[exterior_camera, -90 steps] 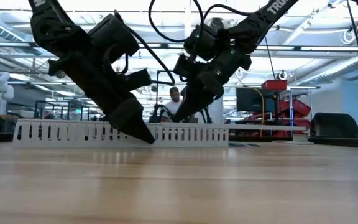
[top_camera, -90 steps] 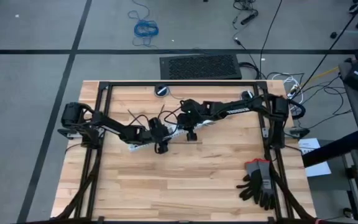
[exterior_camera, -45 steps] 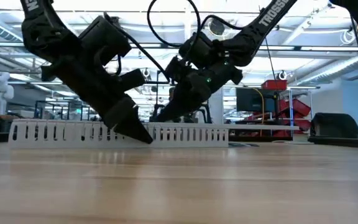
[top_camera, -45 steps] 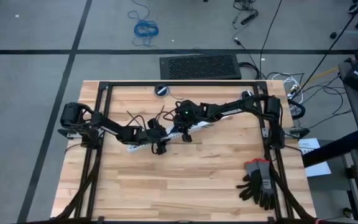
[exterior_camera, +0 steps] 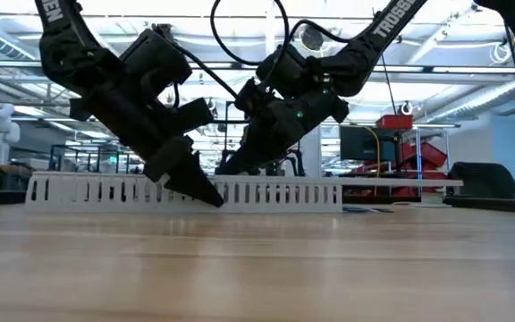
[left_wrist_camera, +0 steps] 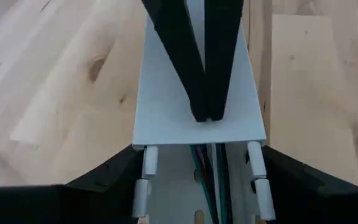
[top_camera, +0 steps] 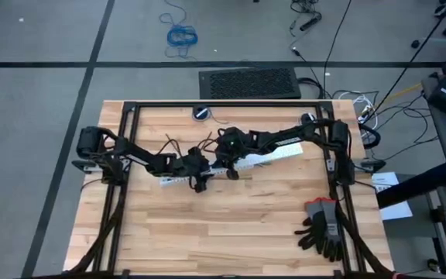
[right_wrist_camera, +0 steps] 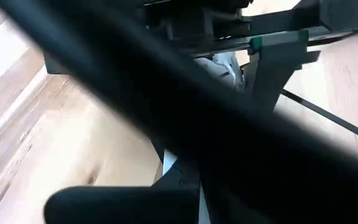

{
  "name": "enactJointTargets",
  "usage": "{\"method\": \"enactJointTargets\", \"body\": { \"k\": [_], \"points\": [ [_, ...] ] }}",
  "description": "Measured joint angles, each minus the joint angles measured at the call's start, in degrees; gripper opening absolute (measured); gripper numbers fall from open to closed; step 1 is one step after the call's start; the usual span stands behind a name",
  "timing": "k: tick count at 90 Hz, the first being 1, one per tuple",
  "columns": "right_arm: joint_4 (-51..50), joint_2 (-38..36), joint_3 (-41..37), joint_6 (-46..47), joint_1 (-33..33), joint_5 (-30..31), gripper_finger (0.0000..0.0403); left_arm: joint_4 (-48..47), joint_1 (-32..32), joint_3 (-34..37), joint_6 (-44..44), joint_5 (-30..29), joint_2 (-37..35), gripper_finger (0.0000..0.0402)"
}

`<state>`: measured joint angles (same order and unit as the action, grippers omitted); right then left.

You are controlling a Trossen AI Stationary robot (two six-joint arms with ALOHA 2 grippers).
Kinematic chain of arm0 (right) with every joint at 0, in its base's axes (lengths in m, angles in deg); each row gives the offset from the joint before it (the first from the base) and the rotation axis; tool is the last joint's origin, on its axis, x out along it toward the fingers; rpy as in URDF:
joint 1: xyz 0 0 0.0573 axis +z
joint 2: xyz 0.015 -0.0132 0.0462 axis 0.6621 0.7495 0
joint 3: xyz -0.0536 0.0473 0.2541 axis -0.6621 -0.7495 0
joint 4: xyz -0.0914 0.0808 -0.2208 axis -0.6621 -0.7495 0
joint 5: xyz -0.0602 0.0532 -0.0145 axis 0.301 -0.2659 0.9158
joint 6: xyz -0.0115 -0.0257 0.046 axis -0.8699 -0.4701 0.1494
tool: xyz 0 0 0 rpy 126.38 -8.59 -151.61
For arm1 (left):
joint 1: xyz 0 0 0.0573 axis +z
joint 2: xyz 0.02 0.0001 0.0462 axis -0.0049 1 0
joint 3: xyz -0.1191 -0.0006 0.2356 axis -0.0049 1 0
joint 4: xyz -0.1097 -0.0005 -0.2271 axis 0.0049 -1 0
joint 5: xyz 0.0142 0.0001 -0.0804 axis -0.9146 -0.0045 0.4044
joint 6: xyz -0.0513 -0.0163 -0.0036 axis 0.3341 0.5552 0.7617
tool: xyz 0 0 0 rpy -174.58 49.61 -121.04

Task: Ziptie cables
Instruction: Close the white cable duct tray the with white cable cover

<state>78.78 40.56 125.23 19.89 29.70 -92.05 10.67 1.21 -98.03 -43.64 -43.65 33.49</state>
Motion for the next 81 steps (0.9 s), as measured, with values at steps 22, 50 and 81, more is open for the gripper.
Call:
{"method": "enactJointTargets", "body": {
  "k": [22, 50, 81],
  "points": [
    [-1.01, -7.56, -0.01, -0.68, 0.38, 0.39, 0.0, -8.5, -0.87, -1.98, 2.11, -1.01, -6.25, 0.0248],
    [-1.61, -7.36, -0.03, -0.37, 0.3, 0.28, 0.0, -6.37, 0.15, -2.11, 0.34, 2.41, -5.19, 0.029],
    [-5.24, -7.28, -0.14, 0.29, 1.11, 1.49, 0.0, -14.24, -0.18, -2.08, 6.11, 1.91, -5.89, 0.0322]
  ]
}}
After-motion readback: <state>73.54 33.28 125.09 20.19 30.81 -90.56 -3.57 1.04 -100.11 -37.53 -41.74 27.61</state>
